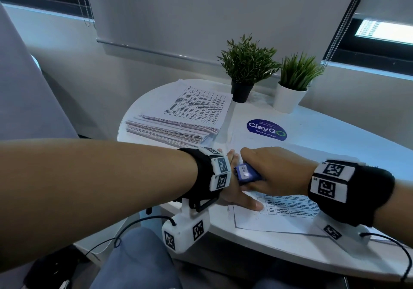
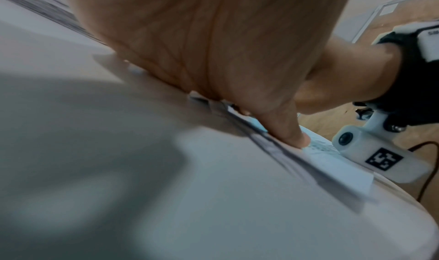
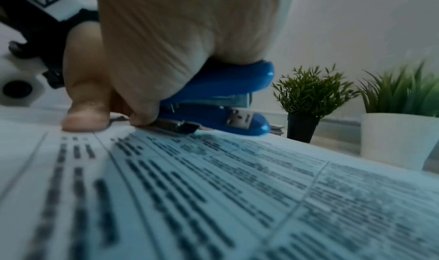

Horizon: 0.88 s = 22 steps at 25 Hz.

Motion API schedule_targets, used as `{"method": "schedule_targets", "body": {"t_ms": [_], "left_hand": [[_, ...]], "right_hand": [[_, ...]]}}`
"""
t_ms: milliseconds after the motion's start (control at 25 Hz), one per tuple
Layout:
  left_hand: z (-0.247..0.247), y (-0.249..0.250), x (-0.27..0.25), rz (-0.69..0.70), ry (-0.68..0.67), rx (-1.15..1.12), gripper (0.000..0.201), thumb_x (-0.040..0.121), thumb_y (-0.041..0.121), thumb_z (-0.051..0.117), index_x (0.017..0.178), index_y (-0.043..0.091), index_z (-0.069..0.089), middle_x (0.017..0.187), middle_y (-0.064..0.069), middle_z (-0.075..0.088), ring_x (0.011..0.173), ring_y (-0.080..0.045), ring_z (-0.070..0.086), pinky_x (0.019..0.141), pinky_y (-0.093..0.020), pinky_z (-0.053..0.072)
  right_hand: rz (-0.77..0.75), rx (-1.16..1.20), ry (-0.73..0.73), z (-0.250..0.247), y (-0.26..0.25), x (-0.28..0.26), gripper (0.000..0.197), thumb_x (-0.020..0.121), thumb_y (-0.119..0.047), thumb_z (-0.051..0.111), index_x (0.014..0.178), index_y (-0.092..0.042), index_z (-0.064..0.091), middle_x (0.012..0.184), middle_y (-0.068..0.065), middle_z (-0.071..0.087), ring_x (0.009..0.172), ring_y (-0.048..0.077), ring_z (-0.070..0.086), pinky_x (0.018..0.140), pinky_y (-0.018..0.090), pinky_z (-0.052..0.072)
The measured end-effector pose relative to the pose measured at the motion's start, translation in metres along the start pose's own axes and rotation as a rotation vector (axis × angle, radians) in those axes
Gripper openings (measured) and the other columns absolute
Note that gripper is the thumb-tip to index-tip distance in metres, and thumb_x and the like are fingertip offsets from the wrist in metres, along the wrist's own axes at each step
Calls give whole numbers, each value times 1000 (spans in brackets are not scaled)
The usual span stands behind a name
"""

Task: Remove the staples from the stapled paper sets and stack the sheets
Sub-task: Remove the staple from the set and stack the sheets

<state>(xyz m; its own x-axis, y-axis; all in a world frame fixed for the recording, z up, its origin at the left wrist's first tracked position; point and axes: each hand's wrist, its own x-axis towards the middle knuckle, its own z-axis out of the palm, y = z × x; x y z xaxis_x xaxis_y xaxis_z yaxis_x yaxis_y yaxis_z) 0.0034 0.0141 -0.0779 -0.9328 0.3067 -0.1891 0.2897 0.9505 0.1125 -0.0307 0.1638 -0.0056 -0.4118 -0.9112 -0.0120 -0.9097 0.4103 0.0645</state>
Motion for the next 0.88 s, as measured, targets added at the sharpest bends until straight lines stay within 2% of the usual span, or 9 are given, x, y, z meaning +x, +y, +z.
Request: {"method": "schedule_targets", "body": {"t_ms": [80,160,240,320,360,440,600,800,880], "left_hand": [[-7,3,-4,53,-2,23,77,81,77,46,147,49,17,163,-10,-6,147,-29,-17,111,-54,-21],[-15,8,-10,106,-32,50,65,88,68,46,147,47,26,163,-7,-3,147,-31,-14,104,-44,-27],[-17,10,-12,120,-17,46,65,88,67,47,147,46,27,163,-6,-3,147,-30,-12,107,-46,-25],[-13,8,-9,78,-31,14,75,85,72,47,149,45,20,163,-5,-4,147,-27,-14,112,-52,-19],[-11,6,-8,32,-50,4,85,81,77,46,151,43,12,163,-7,-8,147,-26,-19,114,-53,-19],[-13,5,-9,-41,-129,27,100,78,82,43,152,38,-7,159,-14,-22,143,-27,-31,115,-53,-17],[-30,16,-23,-149,-180,-13,108,81,76,46,149,26,-22,157,-12,-28,143,-27,-31,114,-45,-19],[-24,16,-22,-242,-167,-96,128,73,81,53,146,16,-29,157,-7,-30,144,-28,-28,117,-44,-11],[-19,12,-18,-254,-165,-129,132,69,84,53,146,15,-29,157,-5,-30,145,-27,-26,117,-44,-9]], "right_hand": [[-167,-85,118,1,1,-4,48,79,-47,73,91,-33,29,74,-17,47,61,4,33,55,5,19],[-265,-178,183,1,2,-3,49,72,-41,78,90,-26,35,72,-10,56,55,7,42,59,11,25],[-285,-165,163,0,0,-3,47,73,-41,77,90,-26,35,73,-10,57,55,9,48,58,12,26],[-171,-40,76,-3,-1,-2,45,80,-44,71,89,-39,27,75,-21,50,59,2,41,59,3,21],[-61,26,8,-3,-2,-1,45,84,-47,66,86,-44,21,75,-23,46,61,0,40,56,6,24],[163,137,-153,3,0,2,39,86,-54,62,85,-37,26,78,-18,48,68,4,48,58,15,32],[401,257,-241,5,-1,10,40,82,-55,65,80,-25,38,85,-5,55,75,15,53,69,32,42],[567,317,-345,-1,-7,14,38,84,-51,65,76,-21,43,81,-5,50,69,10,44,63,26,33],[601,324,-382,-3,-9,16,36,86,-50,64,83,-17,50,87,-2,53,72,11,45,61,24,31]]}}
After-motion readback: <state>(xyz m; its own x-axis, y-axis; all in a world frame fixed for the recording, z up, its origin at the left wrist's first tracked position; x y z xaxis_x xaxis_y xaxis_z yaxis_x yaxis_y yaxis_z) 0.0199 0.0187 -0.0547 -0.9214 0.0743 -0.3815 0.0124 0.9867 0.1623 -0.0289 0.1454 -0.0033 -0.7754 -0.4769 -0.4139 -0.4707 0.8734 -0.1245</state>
